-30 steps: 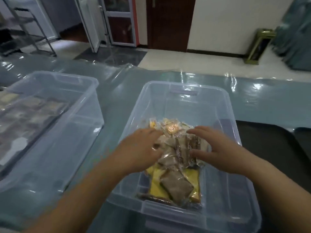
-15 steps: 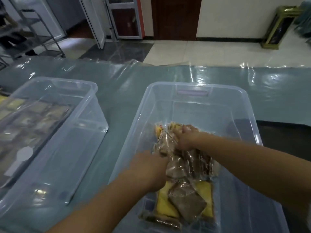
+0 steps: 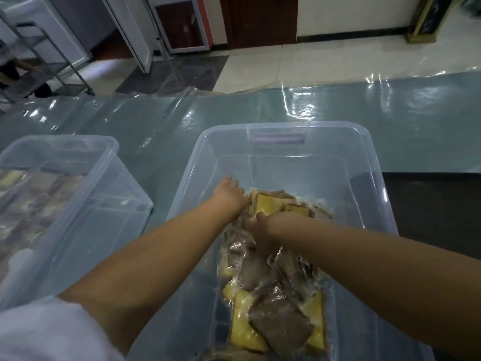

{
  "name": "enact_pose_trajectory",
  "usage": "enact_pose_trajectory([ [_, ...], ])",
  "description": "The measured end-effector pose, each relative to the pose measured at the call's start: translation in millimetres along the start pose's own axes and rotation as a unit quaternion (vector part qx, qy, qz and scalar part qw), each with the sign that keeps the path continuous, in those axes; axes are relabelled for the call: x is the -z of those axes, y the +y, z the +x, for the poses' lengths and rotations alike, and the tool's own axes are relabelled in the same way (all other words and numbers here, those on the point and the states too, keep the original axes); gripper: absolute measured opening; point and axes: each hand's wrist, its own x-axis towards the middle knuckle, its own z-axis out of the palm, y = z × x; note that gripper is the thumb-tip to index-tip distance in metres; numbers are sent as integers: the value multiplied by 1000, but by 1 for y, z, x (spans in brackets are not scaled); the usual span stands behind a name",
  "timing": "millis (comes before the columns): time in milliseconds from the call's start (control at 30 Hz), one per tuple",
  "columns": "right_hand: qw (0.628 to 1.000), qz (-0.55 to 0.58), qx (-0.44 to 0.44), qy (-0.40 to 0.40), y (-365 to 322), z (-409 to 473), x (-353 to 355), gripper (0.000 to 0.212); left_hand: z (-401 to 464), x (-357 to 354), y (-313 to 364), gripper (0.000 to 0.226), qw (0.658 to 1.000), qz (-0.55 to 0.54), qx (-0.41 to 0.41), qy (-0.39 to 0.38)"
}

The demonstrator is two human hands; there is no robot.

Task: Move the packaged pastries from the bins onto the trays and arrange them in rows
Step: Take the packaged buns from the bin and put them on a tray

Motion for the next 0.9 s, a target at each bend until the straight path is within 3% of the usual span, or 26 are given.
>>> enact_pose_trajectory([
  [133,999,31,42,-14,5,4,16,54,19,-7,0,68,997,26,-16,-69],
  [267,994,39,40,-95,-3,11,27,56,18,-13,-3,65,994,75,-22,-77],
  [467,996,32,73,-36,3,-2,40,55,-10,8,-4,53,994,79,25,-67],
  [567,995,21,92,-24,11,-24,53,60,-45,33,-15,41,995,20,80,-59],
  [700,995,39,92,-7,39,-64,69,55,-113,46,-24,37,976,-159,131,64],
  [767,994,79,77,17,52,-82,72,48,-147,38,-17,45,936,-289,152,132],
  [800,992,101,73,36,57,-93,73,45,-163,34,-10,46,893,-376,164,182],
  [833,987,124,69,69,61,-101,73,41,-177,29,0,44,830,-469,182,239],
  [900,969,168,65,167,68,-116,72,41,-199,18,26,32,669,-630,221,326],
])
